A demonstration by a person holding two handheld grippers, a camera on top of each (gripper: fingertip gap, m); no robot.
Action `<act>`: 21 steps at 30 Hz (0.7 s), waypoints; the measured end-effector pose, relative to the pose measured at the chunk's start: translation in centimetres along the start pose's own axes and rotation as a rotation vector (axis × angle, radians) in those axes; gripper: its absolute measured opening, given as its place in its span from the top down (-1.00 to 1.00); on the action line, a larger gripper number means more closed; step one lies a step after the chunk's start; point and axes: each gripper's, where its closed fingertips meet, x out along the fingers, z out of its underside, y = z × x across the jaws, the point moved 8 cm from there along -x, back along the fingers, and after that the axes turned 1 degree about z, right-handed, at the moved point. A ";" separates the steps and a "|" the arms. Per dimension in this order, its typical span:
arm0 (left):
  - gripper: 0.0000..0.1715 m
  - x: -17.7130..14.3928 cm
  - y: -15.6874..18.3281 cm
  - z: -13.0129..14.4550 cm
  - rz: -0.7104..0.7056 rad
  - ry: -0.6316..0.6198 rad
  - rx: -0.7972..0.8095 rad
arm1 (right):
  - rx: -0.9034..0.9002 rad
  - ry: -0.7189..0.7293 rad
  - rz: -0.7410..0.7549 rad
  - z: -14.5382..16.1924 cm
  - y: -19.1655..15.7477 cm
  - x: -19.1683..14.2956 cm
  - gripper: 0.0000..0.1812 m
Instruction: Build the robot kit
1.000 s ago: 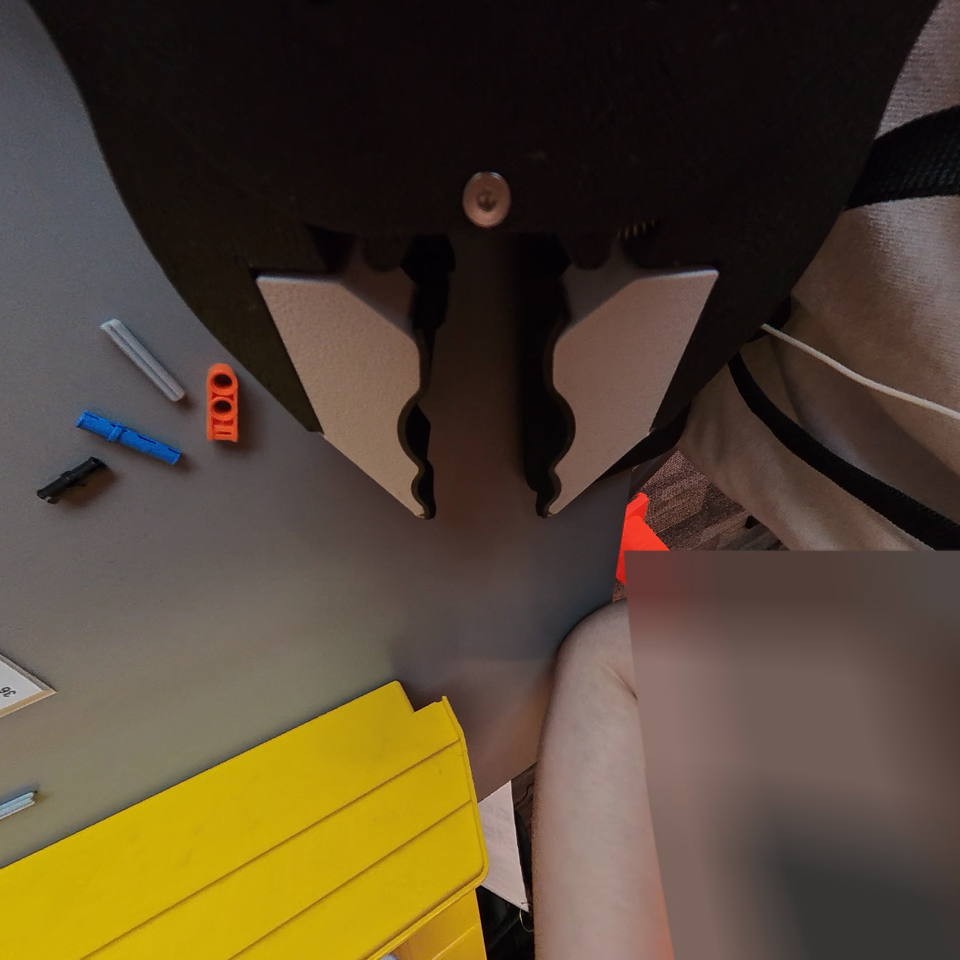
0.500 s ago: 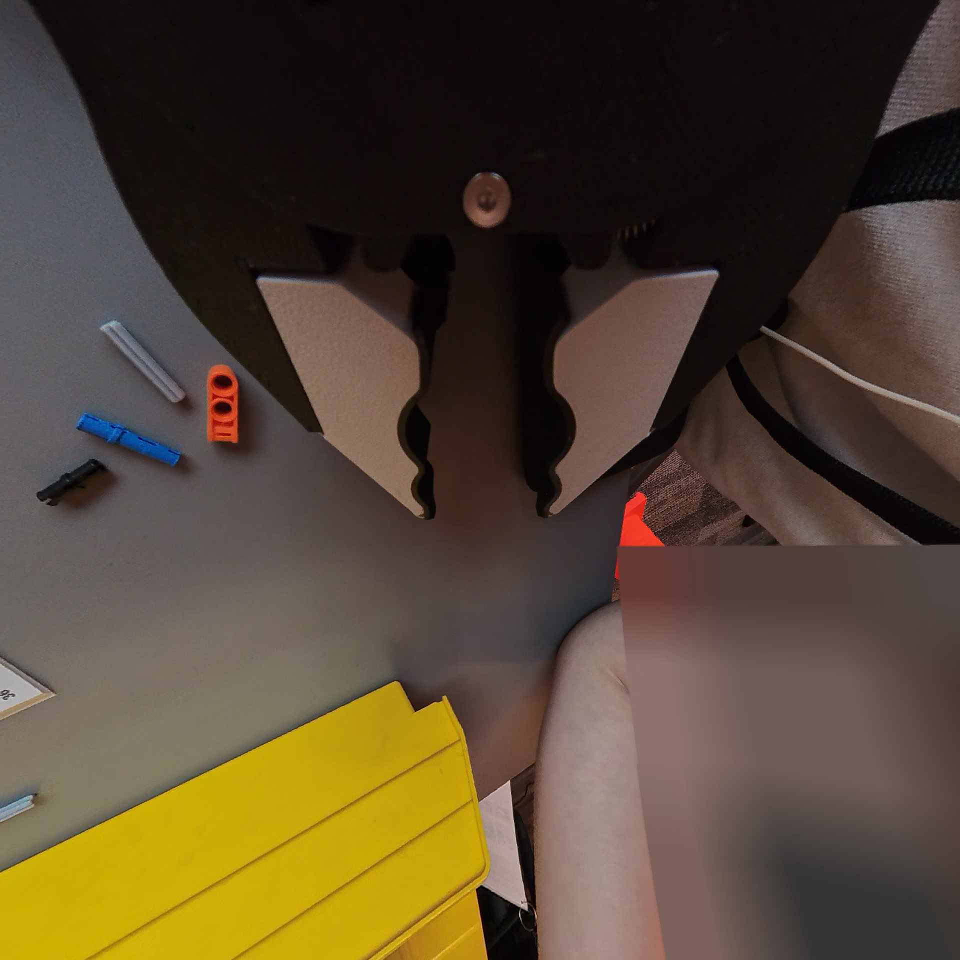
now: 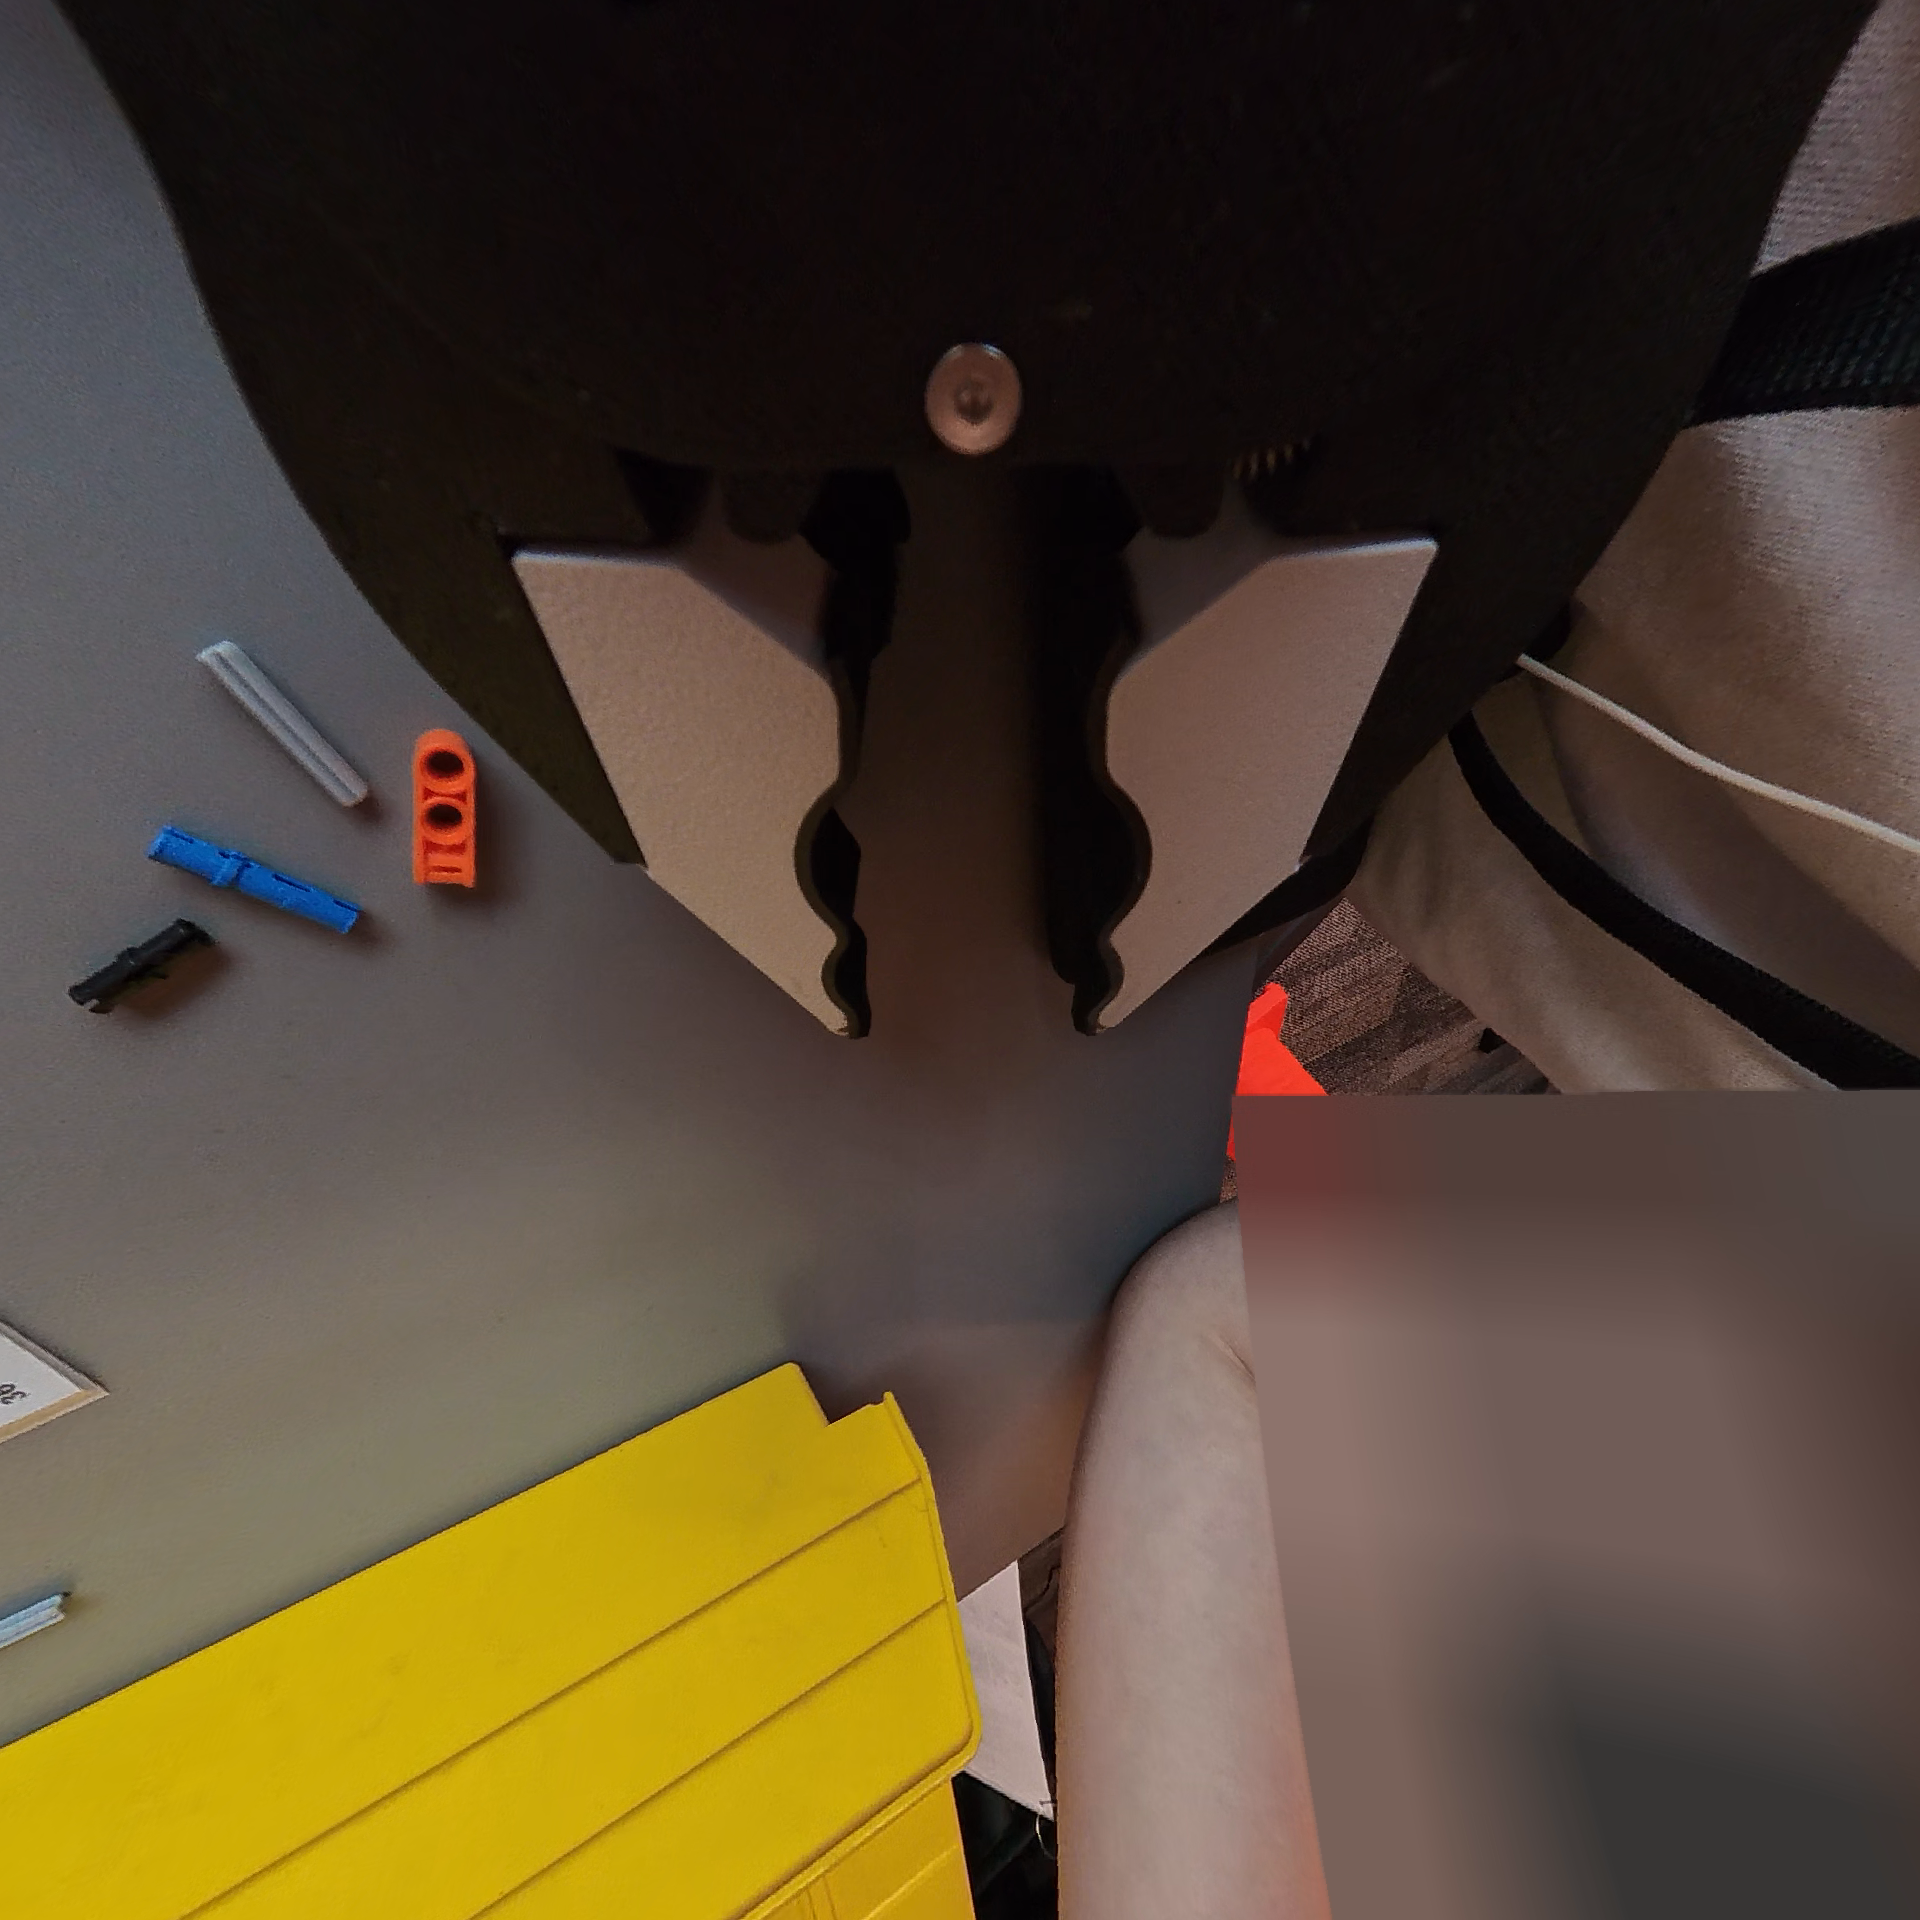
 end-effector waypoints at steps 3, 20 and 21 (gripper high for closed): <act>0.45 0.1 0.0 0.6 0.003 -0.040 0.001 | 0.000 0.001 -0.001 0.0 0.0 0.0 0.56; 0.44 2.0 -1.9 7.2 -0.069 -0.461 -0.077 | 0.000 -0.009 -0.002 0.0 0.0 0.1 0.56; 0.39 2.2 -1.9 7.2 -0.073 -0.472 -0.083 | 0.000 -0.010 -0.002 0.0 0.0 0.1 0.56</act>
